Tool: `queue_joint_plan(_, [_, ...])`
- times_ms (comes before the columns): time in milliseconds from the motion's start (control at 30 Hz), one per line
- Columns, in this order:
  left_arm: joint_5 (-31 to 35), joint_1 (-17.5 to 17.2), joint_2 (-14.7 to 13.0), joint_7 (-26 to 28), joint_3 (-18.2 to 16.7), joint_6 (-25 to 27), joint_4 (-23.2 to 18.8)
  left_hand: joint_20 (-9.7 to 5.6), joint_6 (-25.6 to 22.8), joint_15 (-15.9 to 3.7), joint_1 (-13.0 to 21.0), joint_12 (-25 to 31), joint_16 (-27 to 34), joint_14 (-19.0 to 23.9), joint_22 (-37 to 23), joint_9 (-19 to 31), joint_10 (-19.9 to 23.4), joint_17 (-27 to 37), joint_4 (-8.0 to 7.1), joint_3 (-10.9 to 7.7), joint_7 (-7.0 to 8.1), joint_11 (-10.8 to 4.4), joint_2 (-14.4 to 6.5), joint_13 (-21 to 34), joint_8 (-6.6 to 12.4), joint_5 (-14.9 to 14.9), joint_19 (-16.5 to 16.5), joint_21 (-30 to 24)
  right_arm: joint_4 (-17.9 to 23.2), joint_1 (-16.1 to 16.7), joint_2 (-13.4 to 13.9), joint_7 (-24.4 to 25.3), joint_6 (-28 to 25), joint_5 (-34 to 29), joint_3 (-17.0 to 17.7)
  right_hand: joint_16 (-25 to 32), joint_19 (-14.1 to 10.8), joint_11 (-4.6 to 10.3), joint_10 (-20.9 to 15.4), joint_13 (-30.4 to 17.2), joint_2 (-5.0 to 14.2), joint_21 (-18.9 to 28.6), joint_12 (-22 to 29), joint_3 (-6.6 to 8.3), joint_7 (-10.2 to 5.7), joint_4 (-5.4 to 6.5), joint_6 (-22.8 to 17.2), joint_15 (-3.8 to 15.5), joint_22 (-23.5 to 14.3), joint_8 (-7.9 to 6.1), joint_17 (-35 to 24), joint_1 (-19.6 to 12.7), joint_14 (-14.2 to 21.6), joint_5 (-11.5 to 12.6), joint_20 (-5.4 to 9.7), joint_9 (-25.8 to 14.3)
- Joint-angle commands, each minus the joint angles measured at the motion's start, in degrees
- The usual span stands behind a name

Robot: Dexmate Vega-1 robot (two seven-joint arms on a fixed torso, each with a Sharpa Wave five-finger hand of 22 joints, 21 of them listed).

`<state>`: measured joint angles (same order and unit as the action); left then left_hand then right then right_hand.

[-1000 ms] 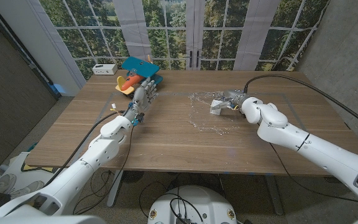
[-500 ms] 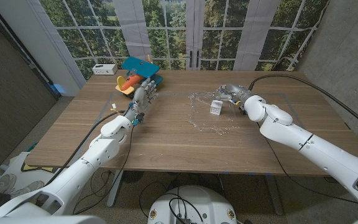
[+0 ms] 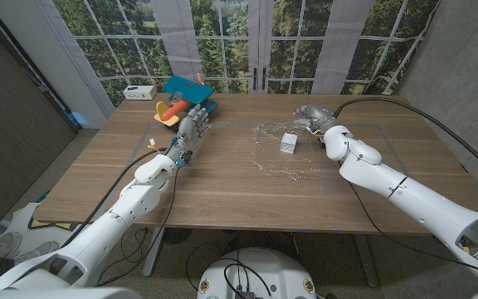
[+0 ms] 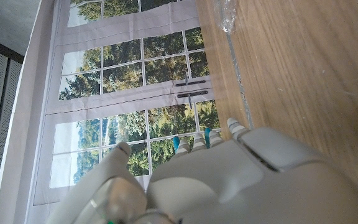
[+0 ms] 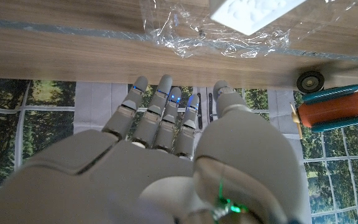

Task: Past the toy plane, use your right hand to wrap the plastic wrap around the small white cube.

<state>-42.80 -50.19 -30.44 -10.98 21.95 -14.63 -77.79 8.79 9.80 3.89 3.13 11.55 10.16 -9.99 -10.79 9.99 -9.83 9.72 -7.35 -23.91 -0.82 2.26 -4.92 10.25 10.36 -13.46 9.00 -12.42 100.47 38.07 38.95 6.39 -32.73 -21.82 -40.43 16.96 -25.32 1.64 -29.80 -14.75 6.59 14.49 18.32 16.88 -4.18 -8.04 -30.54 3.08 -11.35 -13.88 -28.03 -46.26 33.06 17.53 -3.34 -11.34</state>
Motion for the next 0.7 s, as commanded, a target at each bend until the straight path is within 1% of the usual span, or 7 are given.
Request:
queue_joint_plan(33, [0.2, -0.5, -0.2, 1.0, -0.2, 0.2, -0.8, 0.25, 6.5, -0.04, 0.2, -0.2, 0.2, -9.8, -0.2, 0.1, -9.6, 0.1, -0.01, 0.39, 0.24, 0.16, -0.7, 0.2, 0.18, -0.1, -0.4, 0.1, -6.3, -4.5, -3.0, 2.9, -2.7, -0.9, -3.7, 0.4, -0.4, 0.40, -0.7, -0.3, 0.94, 0.4, 0.6, -0.01, -0.17, -0.06, -0.8, 5.04, -0.2, -0.25, -0.3, -1.2, 0.2, -0.4, 0.73, -0.2])
queue_joint_plan(100, [0.2, -0.7, -0.4, 1.2, -0.3, 0.3, -1.1, 0.26, 6.6, -0.05, 0.2, -0.2, 0.2, -9.8, -0.2, 0.1, -9.6, 0.1, -0.01, 0.40, 0.25, 0.18, -0.7, 0.2, 0.17, -0.1, -0.4, 0.1, -7.2, -5.0, -3.2, 2.6, -2.7, -0.4, -4.0, 0.5, -0.4, 0.37, -0.8, -0.4, 0.87, 0.5, 0.7, -0.12, -0.18, -0.14, -0.9, 4.93, -0.2, -0.23, -0.4, -1.3, 0.3, -0.6, 0.71, -0.2])
queue_joint_plan(367, [0.4, -0.6, -0.3, 1.6, -0.3, 0.4, -1.4, 0.27, 6.6, -0.10, 0.2, -0.2, 0.1, -9.8, -0.2, 0.1, -9.6, 0.1, -0.01, 0.44, 0.20, 0.14, -0.7, 0.2, 0.15, -0.1, -0.4, 0.1, -10.7, -8.4, -3.4, 0.7, -4.9, -2.6, -7.8, 0.6, -0.3, 0.26, -1.1, -0.6, -0.08, 0.5, 1.0, -1.20, -0.22, 0.02, -1.9, 4.51, -0.2, -0.34, -0.4, -0.8, 0.3, -1.3, 0.25, -0.3])
queue_joint_plan(467, [0.4, -0.6, -0.2, 1.9, -0.3, 0.5, -1.4, 0.28, 6.6, -0.12, 0.2, -0.2, 0.1, -9.8, -0.2, 0.1, -9.6, 0.1, 0.00, 0.45, 0.21, 0.10, -0.7, 0.2, 0.14, -0.1, -0.4, 0.1, -12.2, -9.2, -3.8, 0.4, -5.2, -2.8, -8.5, 0.5, -0.1, 0.13, -1.4, -0.8, -0.26, 0.4, 1.2, -1.71, -0.11, 0.38, -3.0, 4.54, -0.2, -0.60, -0.3, -0.3, 0.4, -1.7, 0.09, -0.3])
queue_joint_plan(500, [0.5, -0.6, -0.3, 2.1, -0.3, 0.6, -1.4, 0.29, 6.6, -0.11, 0.2, -0.2, 0.1, -9.8, -0.2, 0.1, -9.6, 0.1, 0.00, 0.46, 0.21, 0.16, -0.7, 0.2, 0.14, -0.1, -0.4, 0.1, -12.5, -9.4, -3.9, 0.4, -5.4, -2.9, -8.8, 0.6, 0.0, -0.16, -1.9, -0.8, -0.24, 0.4, 1.4, -1.84, 0.00, 0.47, -3.5, 4.49, -0.2, -0.70, -0.3, -0.2, 0.7, -1.8, 0.11, -0.3])
queue_joint_plan(600, [0.5, -0.5, -0.2, 2.4, -0.3, 0.8, -1.2, 0.31, 6.6, -0.11, 0.2, -0.2, 0.1, -9.9, -0.2, 0.1, -9.6, 0.1, 0.00, 0.47, 0.19, 0.14, -0.7, 0.2, 0.13, -0.1, -0.3, 0.1, -14.2, -10.8, -4.2, -0.5, -6.8, -4.8, -11.0, 0.8, 0.0, -0.26, -2.3, -0.9, -0.17, 0.4, 1.7, -2.02, -0.03, 0.53, -5.3, 4.53, -0.2, -1.26, -0.1, -0.2, 1.3, -2.0, 0.07, -0.4])
queue_joint_plan(700, [0.5, -0.3, -0.1, 2.3, -0.2, 0.9, -1.0, 0.29, 6.6, -0.10, 0.2, -0.2, 0.1, -9.9, -0.2, 0.1, -9.6, 0.1, 0.00, 0.48, 0.18, 0.10, -0.7, 0.2, 0.14, -0.1, -0.3, 0.1, -15.6, -11.7, -4.4, -1.4, -7.7, -5.7, -12.4, 0.8, -0.1, -0.13, -2.8, -1.0, -0.22, 0.5, 1.9, -2.09, -0.23, 0.36, -5.6, 4.84, -0.2, -1.25, -0.1, -0.4, 1.5, -2.1, 0.26, -0.4])
